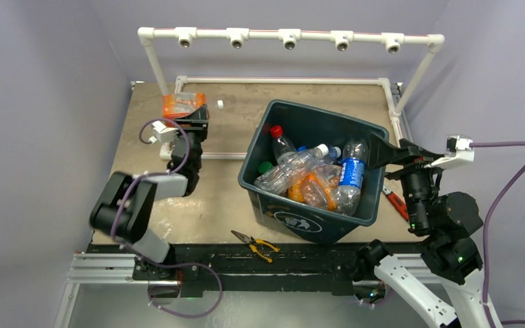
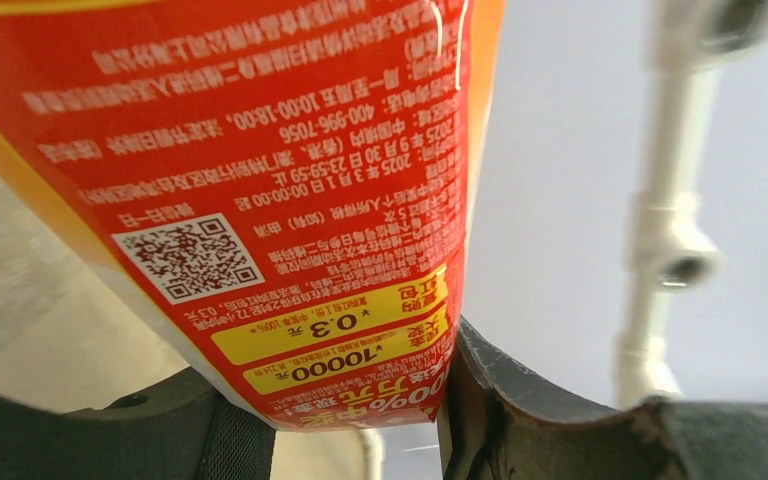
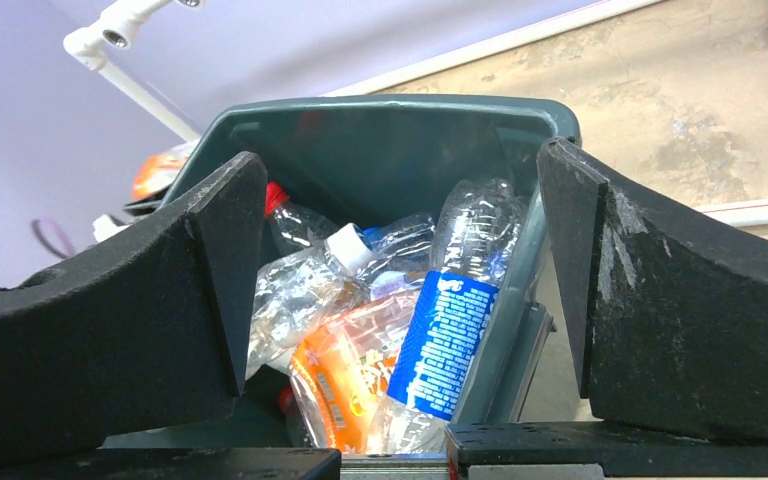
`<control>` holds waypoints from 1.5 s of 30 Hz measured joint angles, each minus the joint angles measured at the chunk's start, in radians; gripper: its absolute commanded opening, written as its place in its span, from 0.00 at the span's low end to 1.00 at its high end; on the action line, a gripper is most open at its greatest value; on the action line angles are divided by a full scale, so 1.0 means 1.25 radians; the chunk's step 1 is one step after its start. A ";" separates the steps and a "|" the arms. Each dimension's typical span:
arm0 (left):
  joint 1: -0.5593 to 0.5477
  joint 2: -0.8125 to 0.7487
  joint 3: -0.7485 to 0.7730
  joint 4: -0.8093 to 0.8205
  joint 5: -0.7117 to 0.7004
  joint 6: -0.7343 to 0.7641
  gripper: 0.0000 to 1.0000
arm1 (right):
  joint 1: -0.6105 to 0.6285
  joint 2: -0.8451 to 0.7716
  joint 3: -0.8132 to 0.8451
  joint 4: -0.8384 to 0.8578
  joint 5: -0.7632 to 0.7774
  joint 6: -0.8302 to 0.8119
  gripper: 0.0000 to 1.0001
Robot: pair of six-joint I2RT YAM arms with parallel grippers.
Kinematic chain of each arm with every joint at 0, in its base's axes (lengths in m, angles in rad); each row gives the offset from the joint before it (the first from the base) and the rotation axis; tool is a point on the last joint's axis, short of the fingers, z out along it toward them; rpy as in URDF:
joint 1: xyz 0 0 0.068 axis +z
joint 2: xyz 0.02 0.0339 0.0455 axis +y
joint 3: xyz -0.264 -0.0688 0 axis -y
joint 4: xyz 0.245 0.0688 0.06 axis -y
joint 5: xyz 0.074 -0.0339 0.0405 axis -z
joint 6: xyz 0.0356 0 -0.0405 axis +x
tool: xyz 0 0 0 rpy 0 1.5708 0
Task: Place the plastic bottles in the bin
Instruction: Pick up the plastic bottle from the corner of the board, then place the plastic bottle in the trash bin, then reset both arms
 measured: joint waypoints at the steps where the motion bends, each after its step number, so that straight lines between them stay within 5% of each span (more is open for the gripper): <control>1: -0.003 -0.061 -0.022 -0.014 -0.003 0.016 0.00 | 0.000 0.000 0.000 0.000 -0.003 0.001 0.99; 9: -0.071 -0.586 -0.046 -0.285 -0.100 0.237 0.00 | 0.001 0.011 0.000 0.005 -0.043 0.012 0.99; 12: -0.117 -0.674 0.040 -0.368 -0.085 0.334 0.00 | 0.002 0.017 0.000 0.011 -0.063 0.016 0.99; 18: -0.259 -0.615 0.311 -0.529 0.033 0.492 0.00 | 0.005 0.041 0.004 0.003 -0.084 0.019 0.99; 23: -0.505 -0.419 0.626 -0.720 0.095 0.659 0.00 | 0.005 0.035 0.016 -0.012 -0.075 0.022 0.99; 27: -0.682 -0.289 0.722 -0.834 0.109 0.772 0.00 | 0.005 -0.001 0.020 -0.025 -0.052 0.025 0.99; 28: -0.706 -0.268 0.721 -0.868 0.115 0.791 0.07 | 0.005 -0.014 0.021 -0.029 -0.047 0.025 0.99; 33: -0.728 -0.217 0.698 -0.983 0.119 0.835 0.81 | 0.005 -0.080 0.052 -0.035 -0.015 0.024 0.99; 34: -0.727 -0.218 0.690 -0.994 0.114 0.839 0.87 | 0.005 -0.085 0.058 -0.034 -0.012 0.024 0.99; 40: -0.729 -0.284 0.608 -0.984 0.052 0.821 0.96 | 0.005 -0.082 0.066 -0.040 -0.008 0.022 0.99; 45: -0.730 -0.389 0.558 -0.975 -0.104 0.769 0.98 | 0.005 -0.076 0.063 -0.039 -0.012 0.022 0.99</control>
